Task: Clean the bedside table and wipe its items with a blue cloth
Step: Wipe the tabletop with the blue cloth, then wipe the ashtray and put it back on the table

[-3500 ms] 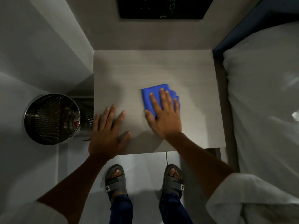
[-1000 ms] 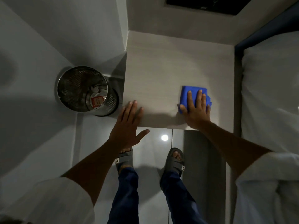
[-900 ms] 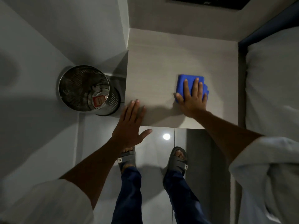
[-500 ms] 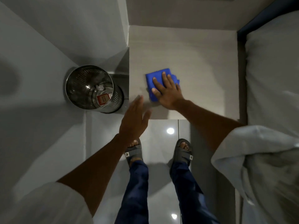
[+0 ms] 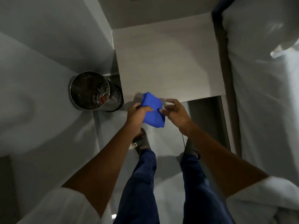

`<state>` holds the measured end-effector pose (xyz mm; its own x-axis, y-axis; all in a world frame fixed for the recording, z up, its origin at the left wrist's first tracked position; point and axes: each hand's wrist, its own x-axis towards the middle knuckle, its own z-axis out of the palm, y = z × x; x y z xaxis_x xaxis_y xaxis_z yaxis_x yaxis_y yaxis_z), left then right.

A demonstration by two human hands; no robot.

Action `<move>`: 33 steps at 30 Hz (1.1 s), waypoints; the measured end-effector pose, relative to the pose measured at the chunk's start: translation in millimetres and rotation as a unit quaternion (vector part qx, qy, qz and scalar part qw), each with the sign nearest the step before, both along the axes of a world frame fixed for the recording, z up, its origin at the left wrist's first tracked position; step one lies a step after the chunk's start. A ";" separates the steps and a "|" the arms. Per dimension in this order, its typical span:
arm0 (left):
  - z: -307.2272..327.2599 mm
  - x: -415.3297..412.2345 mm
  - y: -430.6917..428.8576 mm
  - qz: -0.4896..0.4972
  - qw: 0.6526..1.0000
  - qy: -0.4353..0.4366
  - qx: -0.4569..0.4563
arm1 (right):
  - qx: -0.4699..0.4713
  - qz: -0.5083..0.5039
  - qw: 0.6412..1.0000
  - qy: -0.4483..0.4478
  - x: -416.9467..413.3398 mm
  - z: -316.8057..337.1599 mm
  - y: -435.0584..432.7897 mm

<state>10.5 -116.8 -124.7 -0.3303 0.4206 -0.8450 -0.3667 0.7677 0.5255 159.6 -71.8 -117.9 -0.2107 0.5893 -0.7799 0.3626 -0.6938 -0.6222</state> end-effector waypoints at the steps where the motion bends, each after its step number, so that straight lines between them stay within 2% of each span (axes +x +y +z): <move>1: 12.8 5.0 -1.6 -0.002 1.000 -0.020 0.012 | -0.023 -0.006 0.999 -0.025 11.8 9.4 -4.6; 3: 37.9 21.0 -2.5 -0.014 0.997 -0.069 0.040 | -0.095 -0.021 0.995 -0.024 41.9 30.5 -8.6; 6: 65.0 51.4 1.2 -0.055 0.988 -0.118 0.079 | -0.145 -0.032 0.985 0.086 83.4 57.1 -12.4; 8: 79.1 81.9 14.5 -0.086 0.983 -0.133 0.092 | -0.112 -0.080 0.981 0.135 113.9 77.0 -9.9; 11: 97.1 137.1 41.5 -0.156 0.977 -0.106 0.104 | -0.049 -0.195 0.967 0.154 163.1 102.8 3.3; 13: 108.6 178.6 62.4 -0.218 0.964 -0.092 0.124 | -0.003 -0.259 0.959 0.118 195.9 119.2 15.7; 17: 126.6 265.7 101.1 -0.290 0.942 -0.069 0.156 | 0.126 -0.297 0.946 0.010 265.9 156.3 40.8; 21: 127.3 328.5 140.2 -0.335 0.922 0.027 0.190 | 0.277 -0.245 0.922 -0.117 332.2 184.2 59.8; 24: 132.7 370.2 171.9 -0.396 0.887 0.116 0.208 | 0.382 -0.176 0.873 -0.247 372.9 189.2 73.7; 26: 135.9 394.5 188.8 -0.426 0.871 0.138 0.201 | 0.433 -0.139 0.839 -0.298 392.6 181.1 90.0; 29: 132.5 420.4 205.3 -0.383 0.900 0.115 0.173 | 0.448 -0.015 0.809 -0.381 408.2 158.9 126.9; 31: 125.7 429.9 212.5 -0.320 0.932 0.084 0.145 | 0.416 0.043 0.813 -0.405 405.4 150.0 145.4; 33: 118.1 435.4 218.7 -0.262 0.957 0.034 0.118 | 0.396 0.051 0.827 -0.396 400.4 147.3 153.7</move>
<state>445.9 101.9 -6.6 -0.0716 0.7203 -0.6900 0.0775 0.6937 0.7161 560.0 82.0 29.4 0.1024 0.9919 -0.0750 0.9056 -0.1241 -0.4056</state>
